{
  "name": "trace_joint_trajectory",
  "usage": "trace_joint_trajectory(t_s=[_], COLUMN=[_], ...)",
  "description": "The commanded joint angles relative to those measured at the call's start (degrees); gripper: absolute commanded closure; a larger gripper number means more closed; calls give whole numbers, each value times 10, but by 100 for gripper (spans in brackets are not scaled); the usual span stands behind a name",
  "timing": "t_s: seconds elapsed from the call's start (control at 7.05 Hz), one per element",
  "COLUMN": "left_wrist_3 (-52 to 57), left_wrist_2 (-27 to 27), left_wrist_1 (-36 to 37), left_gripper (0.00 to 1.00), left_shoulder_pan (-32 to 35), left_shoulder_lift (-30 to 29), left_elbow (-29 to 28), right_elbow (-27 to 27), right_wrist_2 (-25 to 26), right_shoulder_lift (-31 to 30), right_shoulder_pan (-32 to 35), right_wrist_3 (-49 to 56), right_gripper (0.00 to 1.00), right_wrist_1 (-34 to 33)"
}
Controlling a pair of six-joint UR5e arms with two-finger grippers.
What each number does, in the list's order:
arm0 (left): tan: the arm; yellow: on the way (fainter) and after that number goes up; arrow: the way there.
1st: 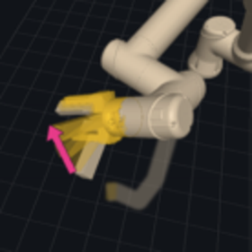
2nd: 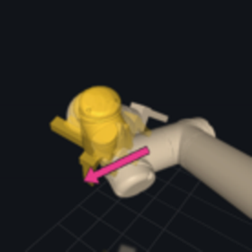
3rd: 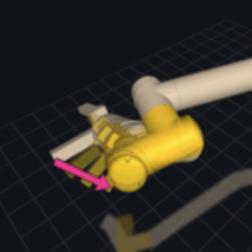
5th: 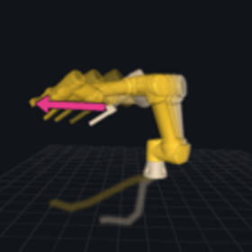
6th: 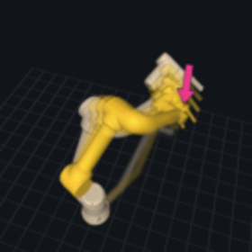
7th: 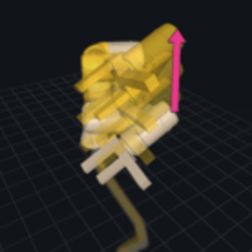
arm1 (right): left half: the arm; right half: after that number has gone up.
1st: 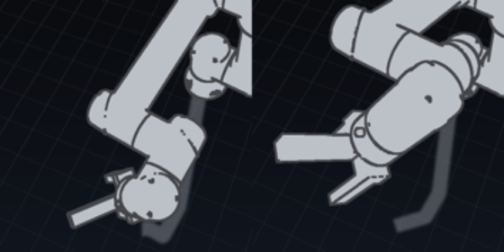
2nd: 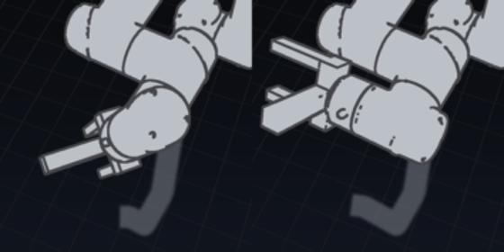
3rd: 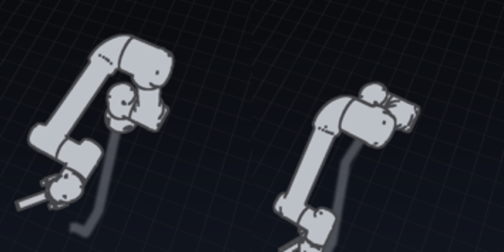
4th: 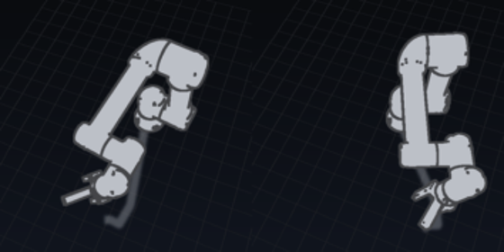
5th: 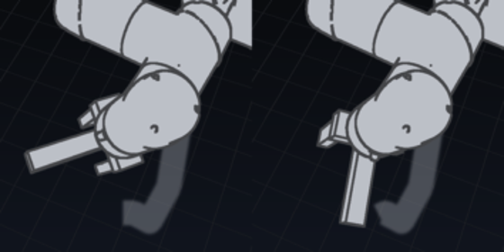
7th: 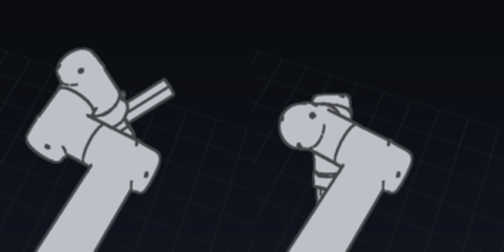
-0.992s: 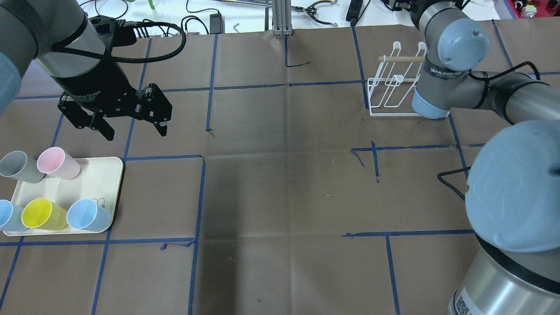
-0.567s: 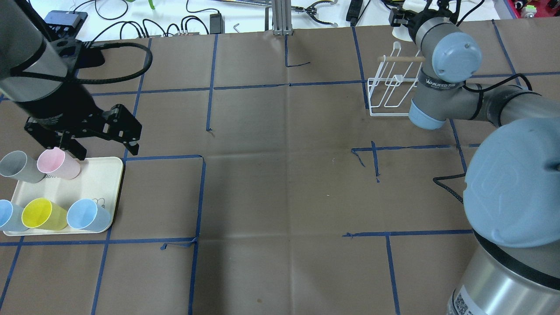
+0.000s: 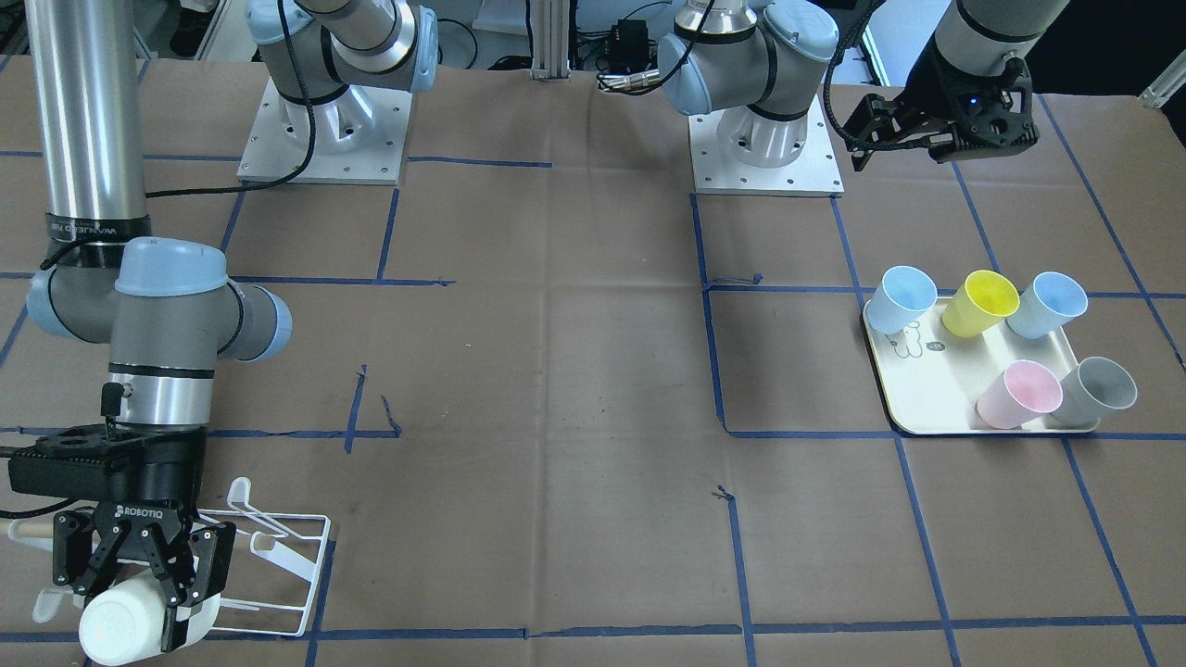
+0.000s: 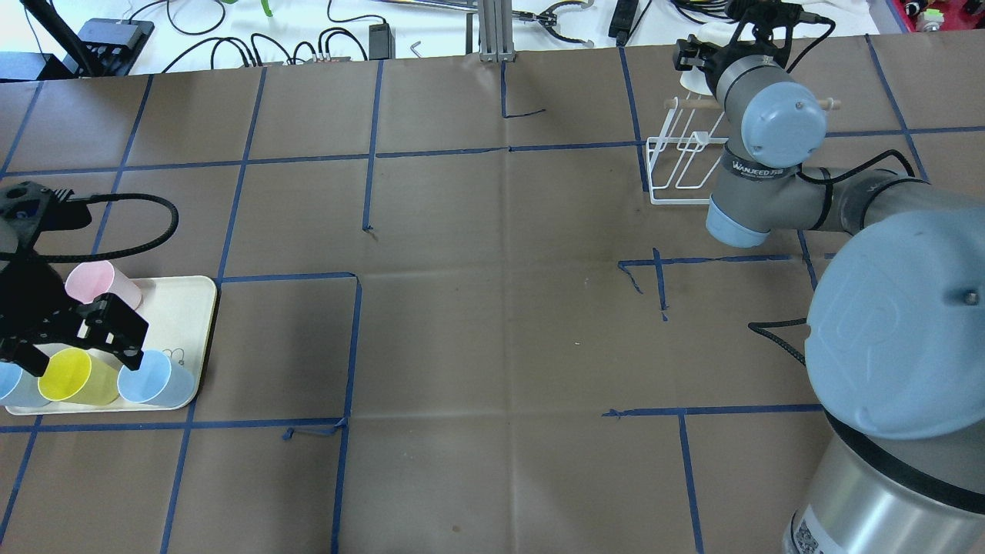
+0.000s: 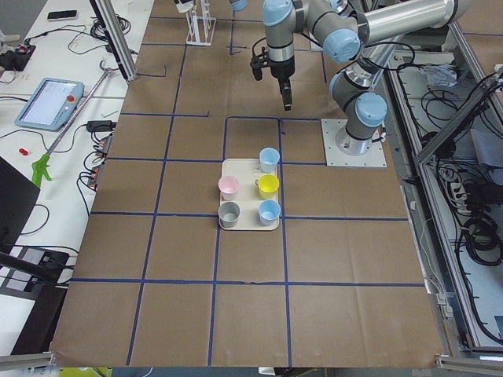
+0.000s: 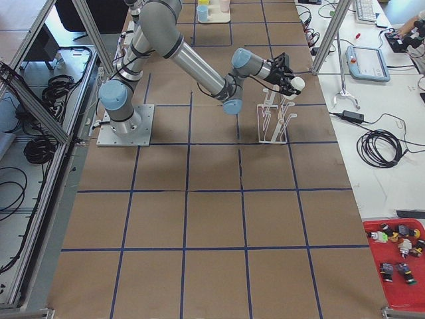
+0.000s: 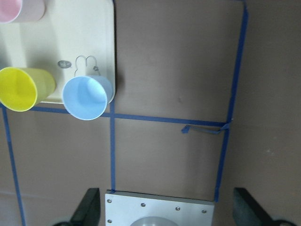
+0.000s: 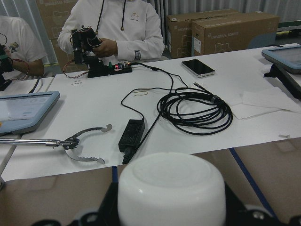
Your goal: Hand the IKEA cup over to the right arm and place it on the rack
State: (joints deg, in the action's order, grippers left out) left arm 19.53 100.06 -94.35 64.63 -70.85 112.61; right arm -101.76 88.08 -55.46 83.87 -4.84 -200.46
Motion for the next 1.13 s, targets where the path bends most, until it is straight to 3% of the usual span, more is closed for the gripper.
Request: trace_joint_trajectory(t_s=[0.0, 0.14, 0.71, 0.99], left_wrist_3=[54, 65, 83, 86], left_wrist_2=[-26, -68, -75, -75], left_wrist_1=[50, 84, 280, 375], left_gripper=[1, 1, 1, 3], left_shoulder_pan=[-56, -58, -57, -58], left_shoulder_lift=[-1, -8, -90, -127], left_elbow=[37, 47, 127, 176], right_elbow=[0, 0, 2, -4], right_wrist_2=[-2, -1, -5, -10], right_shoulder_lift=[0, 0, -16, -69], right_shoulder_pan=[2, 3, 4, 6], right_wrist_3=[2, -2, -7, -27], right_gripper=[16, 0, 0, 0], right_wrist_1=[-3, 1, 5, 6])
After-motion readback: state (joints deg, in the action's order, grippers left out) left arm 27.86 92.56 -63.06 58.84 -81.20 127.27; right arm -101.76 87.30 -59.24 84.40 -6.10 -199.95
